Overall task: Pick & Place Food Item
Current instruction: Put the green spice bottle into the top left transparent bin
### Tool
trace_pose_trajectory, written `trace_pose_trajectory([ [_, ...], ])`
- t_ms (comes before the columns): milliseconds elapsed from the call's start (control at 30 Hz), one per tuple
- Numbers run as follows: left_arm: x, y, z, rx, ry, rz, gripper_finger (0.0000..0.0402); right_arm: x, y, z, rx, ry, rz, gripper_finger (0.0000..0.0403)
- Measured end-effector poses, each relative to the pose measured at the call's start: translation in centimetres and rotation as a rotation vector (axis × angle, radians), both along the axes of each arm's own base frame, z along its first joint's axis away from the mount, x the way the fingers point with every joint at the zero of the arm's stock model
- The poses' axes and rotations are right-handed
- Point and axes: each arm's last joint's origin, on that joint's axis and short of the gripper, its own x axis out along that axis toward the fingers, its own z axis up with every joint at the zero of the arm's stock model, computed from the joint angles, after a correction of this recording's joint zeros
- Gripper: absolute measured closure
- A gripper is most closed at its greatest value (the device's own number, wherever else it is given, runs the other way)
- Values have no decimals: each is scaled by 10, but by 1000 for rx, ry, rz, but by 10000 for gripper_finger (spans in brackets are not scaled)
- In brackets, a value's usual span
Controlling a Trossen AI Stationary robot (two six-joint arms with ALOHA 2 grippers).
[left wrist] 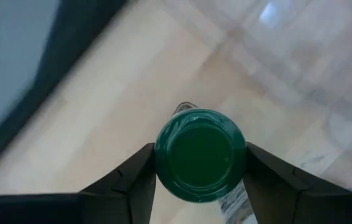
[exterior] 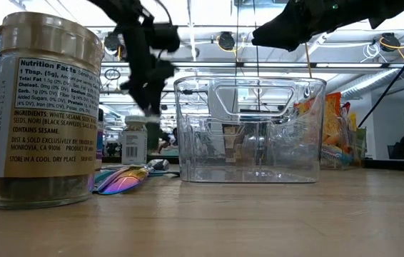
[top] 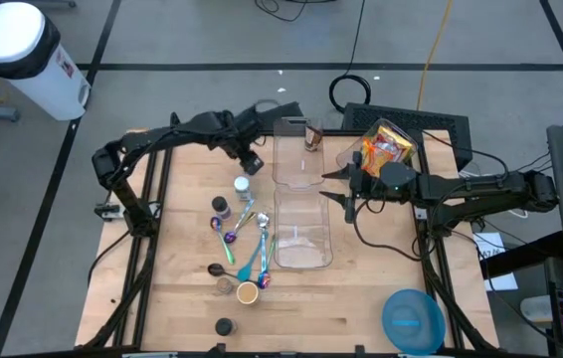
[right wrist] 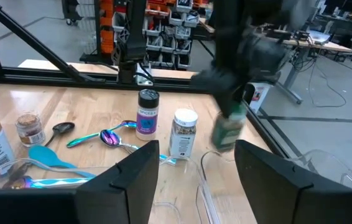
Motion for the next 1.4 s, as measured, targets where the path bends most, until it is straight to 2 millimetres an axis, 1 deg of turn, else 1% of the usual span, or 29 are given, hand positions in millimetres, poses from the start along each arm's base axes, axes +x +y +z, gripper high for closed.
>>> trace_pose_trajectory([
  [133, 4, 2, 44, 43, -69, 0, 199, 0, 0, 0, 0, 0, 0, 202],
  [267, 9, 4, 86, 119, -199, 0, 199, 0, 0, 0, 0, 0, 0, 202],
  [367, 11, 6, 104, 147, -253, 1, 199, 0, 0, 0, 0, 0, 0, 202],
  [467, 16, 10, 109, 165, -290, -13, 199, 0, 0, 0, 0, -2, -1, 202],
  [567, 23, 16, 103, 145, -292, -21, 199, 0, 0, 1, -1, -7, -2, 202],
  [700, 36, 25, 81, 110, -242, -33, 199, 0, -1, 1, -1, -13, -5, 202],
  [833, 48, 26, 65, 106, -193, -85, 199, 0, -1, 1, -2, -8, -7, 202],
  [1100, 68, 36, 43, 126, -210, -89, 199, 0, -1, -1, 0, 10, -8, 202],
  [1333, 84, 38, 11, 71, -151, -105, 199, 0, -1, -1, 4, 10, -9, 202],
  [1400, 87, 37, 5, 46, -140, -115, 199, 0, -1, -1, 4, 10, -9, 202],
])
